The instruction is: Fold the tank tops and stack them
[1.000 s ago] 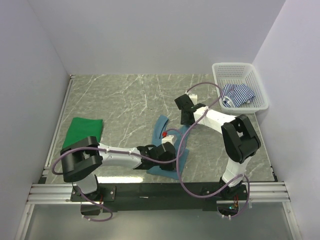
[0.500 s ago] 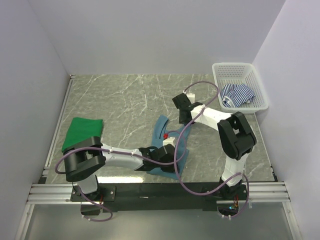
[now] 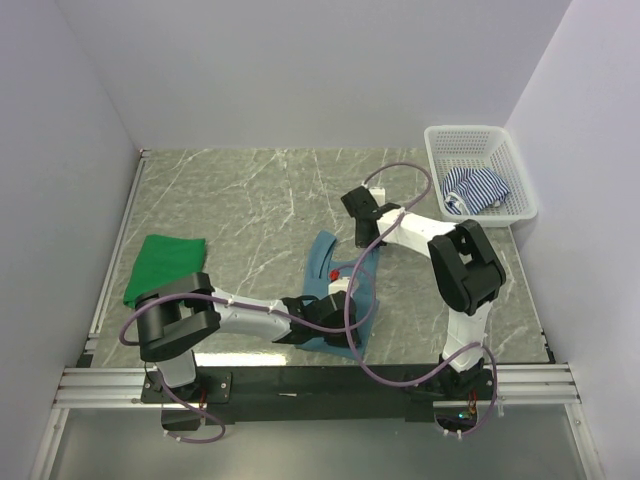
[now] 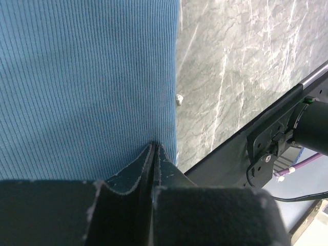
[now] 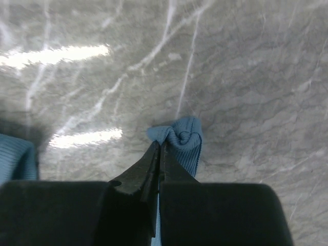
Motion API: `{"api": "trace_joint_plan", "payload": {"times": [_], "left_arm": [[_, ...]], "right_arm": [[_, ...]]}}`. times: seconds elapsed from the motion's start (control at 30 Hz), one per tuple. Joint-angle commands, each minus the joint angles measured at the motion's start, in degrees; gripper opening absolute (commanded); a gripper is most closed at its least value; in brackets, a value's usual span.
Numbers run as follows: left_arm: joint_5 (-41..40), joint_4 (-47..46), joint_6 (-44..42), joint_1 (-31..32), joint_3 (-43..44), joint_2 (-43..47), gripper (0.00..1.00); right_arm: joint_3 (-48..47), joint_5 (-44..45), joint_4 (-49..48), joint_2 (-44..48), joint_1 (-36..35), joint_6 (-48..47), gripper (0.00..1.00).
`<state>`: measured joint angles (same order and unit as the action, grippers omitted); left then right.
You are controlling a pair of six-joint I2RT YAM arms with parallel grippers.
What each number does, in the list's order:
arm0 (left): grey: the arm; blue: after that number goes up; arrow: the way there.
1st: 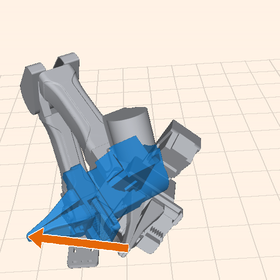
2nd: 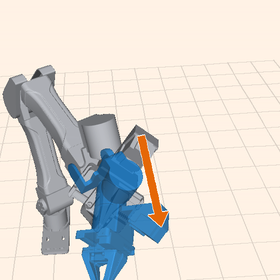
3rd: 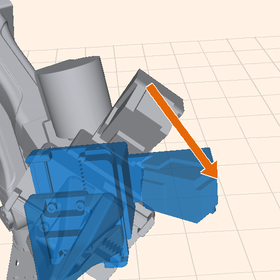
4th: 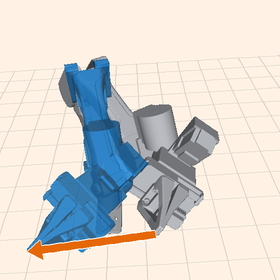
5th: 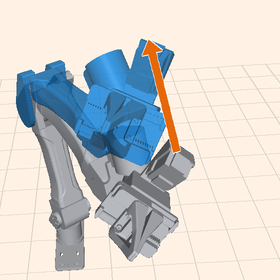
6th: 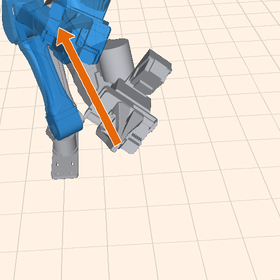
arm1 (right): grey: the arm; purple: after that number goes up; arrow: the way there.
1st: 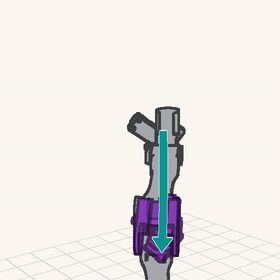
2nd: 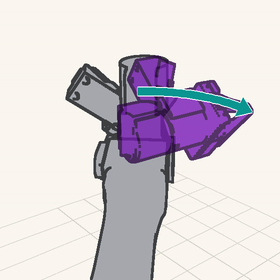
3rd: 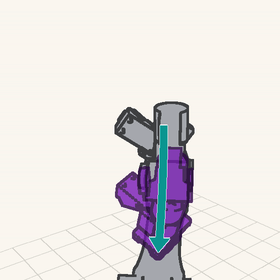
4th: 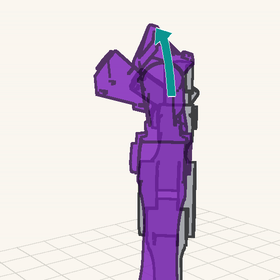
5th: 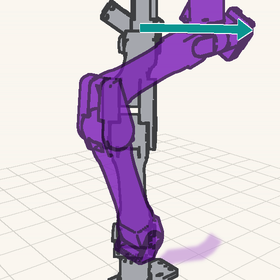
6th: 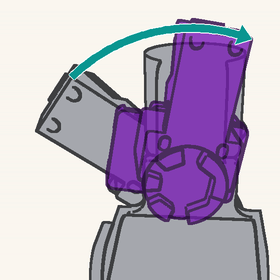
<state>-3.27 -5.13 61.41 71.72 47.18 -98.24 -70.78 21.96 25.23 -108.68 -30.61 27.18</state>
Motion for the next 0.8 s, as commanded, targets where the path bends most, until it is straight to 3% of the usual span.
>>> {"api": "trace_joint_plan", "payload": {"times": [0.0, 0.43, 0.53, 0.57, 0.67, 0.77], "left_arm": [[0.5, -0.4, 0.6, 0.9, 0.5, -0.8, 0.06], [-0.4, 0.9, 0.6, 1.8, 1.9, -1.8, 0.05], [-0.9, 2.0, -0.1, 1.8, 3.0, -1.6, 0.06], [-1.2, 2.2, -0.1, 1.8, 3.3, -1.6, 0.06], [-1.7, 2.8, -0.6, 1.8, 3.9, -1.4, 0.07], [-1.9, 3.2, -0.8, 1.5, 4.3, -1.5, 0.07]], "right_arm": [[-3.8, 0.2, -0.7, 1.0, -0.4, 0.1, 0.00], [-8.8, -1.1, 0.2, -3.5, -0.3, -0.6, 0.00], [-9.3, -1.7, 0.5, -5.7, -0.3, -1.1, 0.12], [-9.2, -1.7, 0.3, -6.1, -0.3, -1.2, 0.23], [-8.8, -1.7, -0.2, -7.2, -0.3, -1.6, 0.39], [-9.1, -1.9, 0.2, -8.3, -0.3, -2.1, 0.48]]}}
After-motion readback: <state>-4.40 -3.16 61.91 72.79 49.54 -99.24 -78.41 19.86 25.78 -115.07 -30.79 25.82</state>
